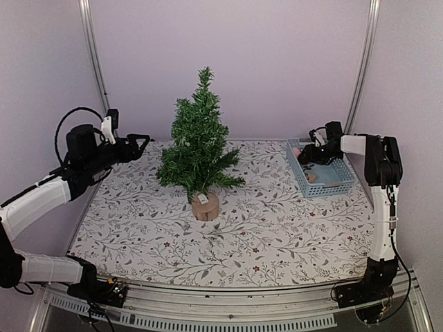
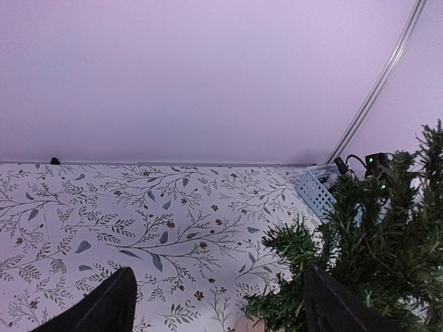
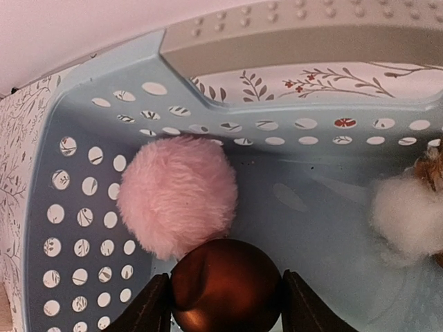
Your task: Decorate the small christmas tree
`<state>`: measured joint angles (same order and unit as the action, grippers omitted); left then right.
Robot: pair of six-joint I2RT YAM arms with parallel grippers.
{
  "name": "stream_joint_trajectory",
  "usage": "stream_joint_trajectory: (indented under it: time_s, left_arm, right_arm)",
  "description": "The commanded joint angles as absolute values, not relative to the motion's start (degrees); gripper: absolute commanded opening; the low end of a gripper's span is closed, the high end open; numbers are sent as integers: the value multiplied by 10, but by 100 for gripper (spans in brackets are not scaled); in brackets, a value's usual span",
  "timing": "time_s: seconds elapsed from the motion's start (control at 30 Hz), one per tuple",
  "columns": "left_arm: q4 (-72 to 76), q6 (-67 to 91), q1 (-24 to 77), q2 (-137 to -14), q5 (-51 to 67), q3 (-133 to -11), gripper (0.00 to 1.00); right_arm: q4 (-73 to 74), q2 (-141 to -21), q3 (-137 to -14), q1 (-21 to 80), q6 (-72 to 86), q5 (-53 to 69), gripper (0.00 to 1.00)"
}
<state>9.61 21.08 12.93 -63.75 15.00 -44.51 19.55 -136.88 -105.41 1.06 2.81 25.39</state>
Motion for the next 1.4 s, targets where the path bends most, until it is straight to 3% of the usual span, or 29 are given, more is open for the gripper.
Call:
stream_joint_trajectory:
  time_s: [0.0,0.33,0.6,1.07,1.37]
  left_arm:
    - [106,206,122,-624,154,-442,85]
    - [115,218,122,-622,166,-445,85]
    - [118,224,122,-607,170,-433,84]
    - [98,198,129,-519,193,-382,82]
    - [86,132,198,-427,199,-333,71]
  right_arm:
    - [203,-1375,-1067,9,30,265,49]
    - [172,-1241,-999,9,34,258,45]
    - [114,-1075,-871,26,59,330,44]
    - [40,-845,-601,223,70,322,42]
    - [-49,-762,-527,360,108,335,40]
